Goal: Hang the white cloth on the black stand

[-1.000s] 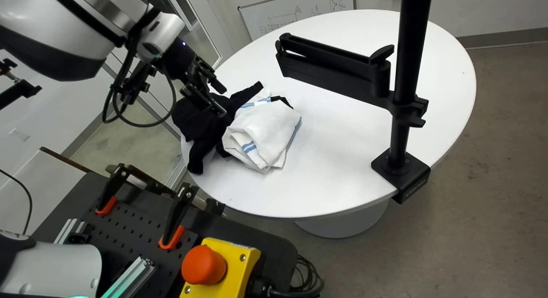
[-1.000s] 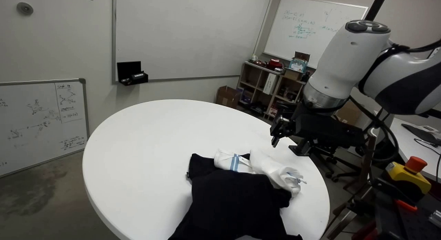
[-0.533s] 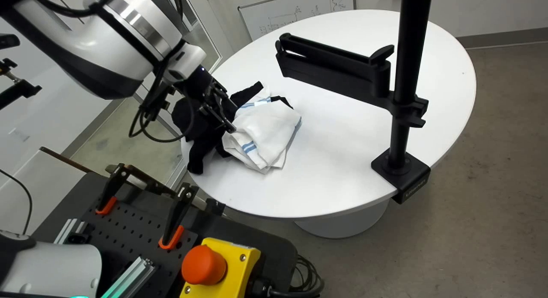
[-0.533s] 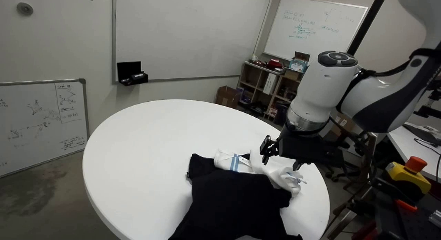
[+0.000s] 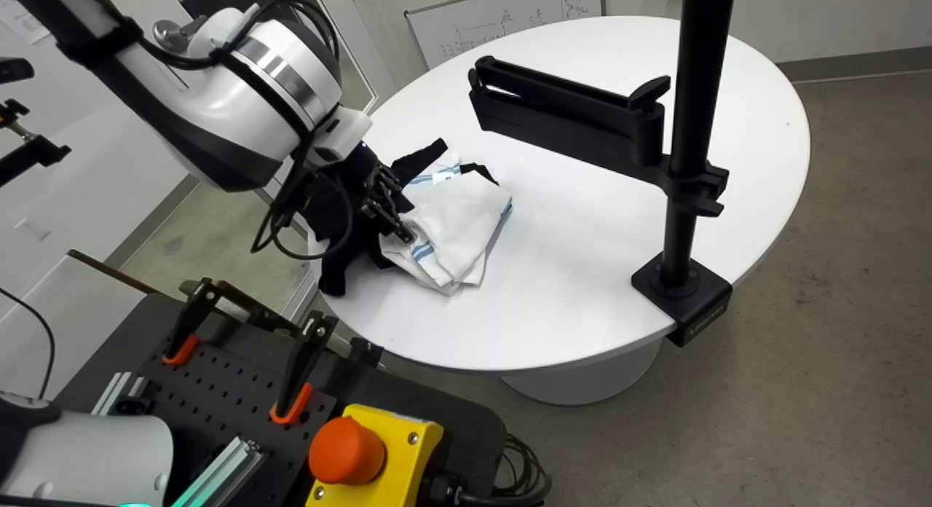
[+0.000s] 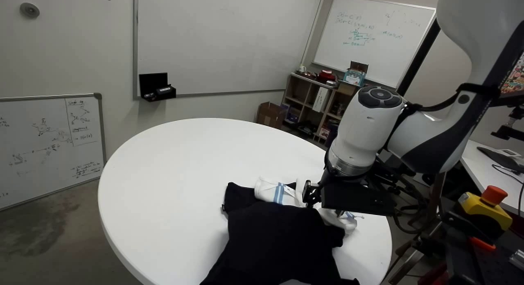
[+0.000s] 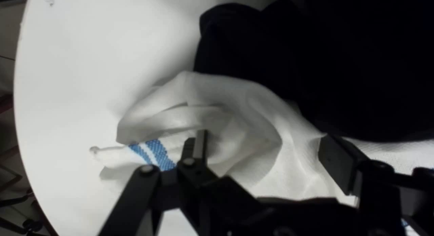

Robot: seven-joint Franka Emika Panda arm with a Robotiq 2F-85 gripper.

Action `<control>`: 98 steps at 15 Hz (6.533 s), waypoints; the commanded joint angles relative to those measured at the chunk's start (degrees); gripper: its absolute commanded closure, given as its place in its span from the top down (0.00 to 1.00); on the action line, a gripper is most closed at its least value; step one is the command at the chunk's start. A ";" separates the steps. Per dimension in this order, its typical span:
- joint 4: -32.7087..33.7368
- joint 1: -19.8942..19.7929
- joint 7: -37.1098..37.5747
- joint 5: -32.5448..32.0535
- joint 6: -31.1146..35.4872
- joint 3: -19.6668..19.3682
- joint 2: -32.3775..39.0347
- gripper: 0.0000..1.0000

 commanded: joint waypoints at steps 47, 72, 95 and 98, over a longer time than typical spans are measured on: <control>-8.67 -6.95 -84.50 77.14 -45.17 -3.23 -77.14 0.01; 21.32 -11.31 -85.20 76.32 -63.97 -12.19 -43.05 0.01; 46.02 -4.24 -71.77 67.28 -59.37 -17.40 -18.54 0.01; 45.09 -3.17 -70.64 63.49 -57.43 -17.52 -17.99 0.37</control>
